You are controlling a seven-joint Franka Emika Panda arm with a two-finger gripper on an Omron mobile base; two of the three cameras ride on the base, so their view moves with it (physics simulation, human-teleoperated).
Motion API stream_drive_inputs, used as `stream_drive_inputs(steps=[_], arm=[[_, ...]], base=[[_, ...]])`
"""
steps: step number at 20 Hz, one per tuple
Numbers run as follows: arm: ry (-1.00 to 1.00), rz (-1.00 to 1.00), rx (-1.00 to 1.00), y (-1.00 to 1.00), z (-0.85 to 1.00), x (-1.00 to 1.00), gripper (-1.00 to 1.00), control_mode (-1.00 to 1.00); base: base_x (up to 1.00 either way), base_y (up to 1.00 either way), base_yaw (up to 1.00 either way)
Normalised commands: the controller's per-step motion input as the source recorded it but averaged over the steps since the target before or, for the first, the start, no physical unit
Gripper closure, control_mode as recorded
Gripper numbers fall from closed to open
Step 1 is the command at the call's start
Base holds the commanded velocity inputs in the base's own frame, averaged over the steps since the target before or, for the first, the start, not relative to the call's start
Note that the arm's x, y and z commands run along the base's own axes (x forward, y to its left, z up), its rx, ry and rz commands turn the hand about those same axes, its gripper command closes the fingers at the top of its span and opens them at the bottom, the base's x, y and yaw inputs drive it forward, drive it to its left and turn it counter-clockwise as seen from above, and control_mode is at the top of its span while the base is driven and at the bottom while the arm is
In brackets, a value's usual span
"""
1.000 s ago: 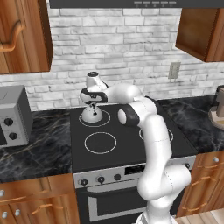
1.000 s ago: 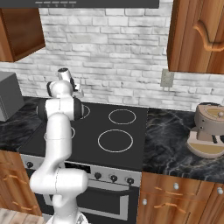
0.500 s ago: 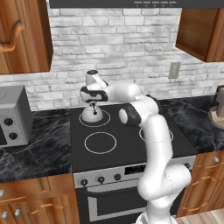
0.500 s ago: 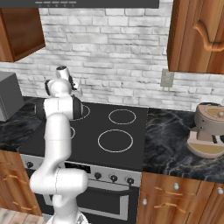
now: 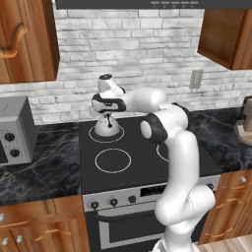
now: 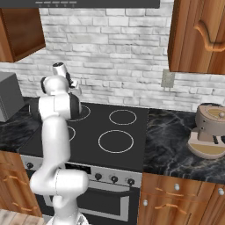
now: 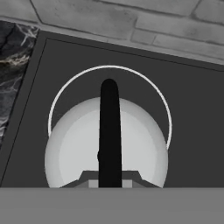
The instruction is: The kettle is done boiling. Turn off the stove, then wait for 300 timesteps before moving the kettle to the dining table.
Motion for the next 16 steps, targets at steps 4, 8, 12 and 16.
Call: stream_drive_inputs(steps=[4, 8, 12, 16], arm=[[-0.1, -0.03, 0.0, -0.27, 0.22, -0.62, 1.0, -1.0], [-0.1, -0.03, 0.0, -0.25, 0.27, -0.6, 1.0, -1.0], [-0.06, -0.02, 0.05, -0.29, 0.36, -0.58, 1.0, -1.0], [-0.02, -0.01, 0.06, -0.28, 0.35, -0.58, 1.0, -1.0]], base=[[0.0, 0.0, 0.0], [0.0, 0.0, 0.0], [0.0, 0.0, 0.0], [0.0, 0.0, 0.0]])
